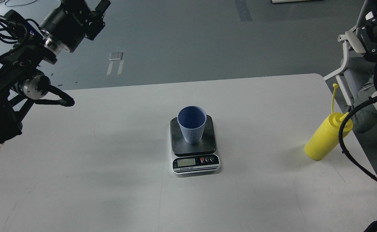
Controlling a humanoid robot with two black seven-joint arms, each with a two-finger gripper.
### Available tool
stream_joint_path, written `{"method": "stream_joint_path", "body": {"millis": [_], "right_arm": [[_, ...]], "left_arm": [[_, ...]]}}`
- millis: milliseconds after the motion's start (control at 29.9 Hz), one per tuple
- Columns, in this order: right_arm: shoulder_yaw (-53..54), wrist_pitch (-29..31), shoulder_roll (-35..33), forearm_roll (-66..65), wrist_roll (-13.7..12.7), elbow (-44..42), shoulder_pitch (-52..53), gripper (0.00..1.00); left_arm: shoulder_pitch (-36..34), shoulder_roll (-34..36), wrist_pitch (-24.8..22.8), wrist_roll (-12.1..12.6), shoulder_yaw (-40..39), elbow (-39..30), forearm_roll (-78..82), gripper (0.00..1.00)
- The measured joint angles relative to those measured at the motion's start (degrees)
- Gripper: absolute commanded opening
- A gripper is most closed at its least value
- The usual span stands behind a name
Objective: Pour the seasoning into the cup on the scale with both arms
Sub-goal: 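Withdraw the left gripper up and away from the cup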
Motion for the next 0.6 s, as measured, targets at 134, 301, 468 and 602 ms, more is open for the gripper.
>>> {"method": "stream_joint_path", "body": {"millis": [134,301,468,602], "right_arm": [[1.4,0.0,1.9,13.9,-0.1,2.2,-0.9,1.0],[3.2,0.0,2.9,18.5,-0.5,3.1,-4.8,1.0],[2.7,0.0,3.0,24.3,-1.0,4.7,-12.9,1.0],[0.6,0.0,3.0,25.3,-1.1,5.0,-17.7,1.0]], "left_arm": [[0.9,-0.2,0.0,0.0,0.2,-0.4,0.0,0.98],[1.0,-0.3,0.1,0.0,2.5,-1.3,0.0,0.98],[1.0,-0.4,0.5,0.0,4.9,-1.6,0.1,0.98],[1.0,-0.1,0.6,0.0,6.0,-1.6,0.1,0.98]]}}
